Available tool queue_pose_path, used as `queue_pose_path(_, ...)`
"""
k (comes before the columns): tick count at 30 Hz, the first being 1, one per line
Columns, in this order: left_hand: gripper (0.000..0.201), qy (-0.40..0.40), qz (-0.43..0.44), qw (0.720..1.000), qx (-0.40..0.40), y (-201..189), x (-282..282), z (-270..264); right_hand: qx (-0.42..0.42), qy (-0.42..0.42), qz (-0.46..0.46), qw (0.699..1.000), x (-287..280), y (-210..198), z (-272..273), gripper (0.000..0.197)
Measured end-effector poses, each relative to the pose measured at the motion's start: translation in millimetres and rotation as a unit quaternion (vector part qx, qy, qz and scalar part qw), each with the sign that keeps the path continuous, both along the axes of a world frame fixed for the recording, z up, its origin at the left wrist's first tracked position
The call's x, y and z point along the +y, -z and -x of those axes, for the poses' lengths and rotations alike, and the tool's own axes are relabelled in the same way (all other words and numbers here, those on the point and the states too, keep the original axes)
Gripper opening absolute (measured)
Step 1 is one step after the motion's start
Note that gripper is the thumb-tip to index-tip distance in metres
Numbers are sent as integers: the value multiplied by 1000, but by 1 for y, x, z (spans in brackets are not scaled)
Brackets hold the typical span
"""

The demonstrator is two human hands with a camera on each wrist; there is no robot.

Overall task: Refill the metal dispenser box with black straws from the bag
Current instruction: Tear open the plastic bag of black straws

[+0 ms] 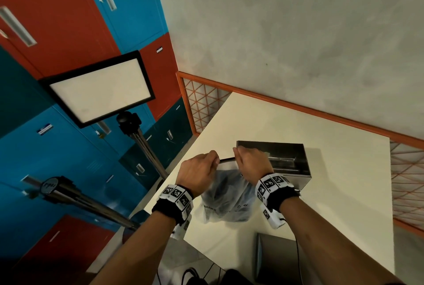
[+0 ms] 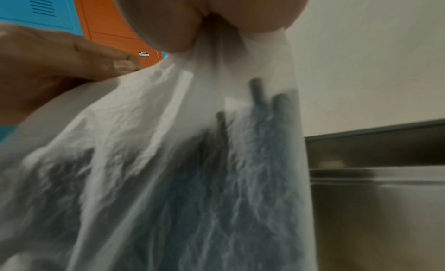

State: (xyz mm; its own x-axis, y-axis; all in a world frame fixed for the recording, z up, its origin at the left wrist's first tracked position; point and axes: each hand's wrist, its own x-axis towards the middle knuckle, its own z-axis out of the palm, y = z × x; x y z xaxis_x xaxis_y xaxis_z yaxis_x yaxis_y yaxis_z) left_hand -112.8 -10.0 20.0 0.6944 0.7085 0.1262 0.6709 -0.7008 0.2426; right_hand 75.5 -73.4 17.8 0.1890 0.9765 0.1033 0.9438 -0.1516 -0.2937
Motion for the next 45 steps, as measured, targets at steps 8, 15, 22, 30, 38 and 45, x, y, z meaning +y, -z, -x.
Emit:
queue_pose_path(8, 20, -7, -4, 1000, 1, 4, 5, 12, -4, 27, 8, 1000, -1, 7, -2, 42)
queue_pose_path(15, 20, 1, 23, 1000, -14, 5, 9, 20, -8, -31, -27, 999, 3, -3, 6, 33)
queue_pose_path(22, 21, 5, 32, 998, -51, 5, 11, 20, -22, -140, 22, 990, 12, -6, 36, 20)
queue_pose_path(30, 18, 17, 6, 997, -79, 2, 9, 31, 34, -155, 44, 986, 18, -11, 33, 21)
queue_pose_path(38, 17, -1, -7, 998, -59, 8, 19, 51, 73, -133, 41, 988, 14, -8, 24, 21)
queue_pose_path(45, 19, -3, 12, 999, -49, 9, 21, 57, 81, -124, 39, 988, 13, -5, 23, 21)
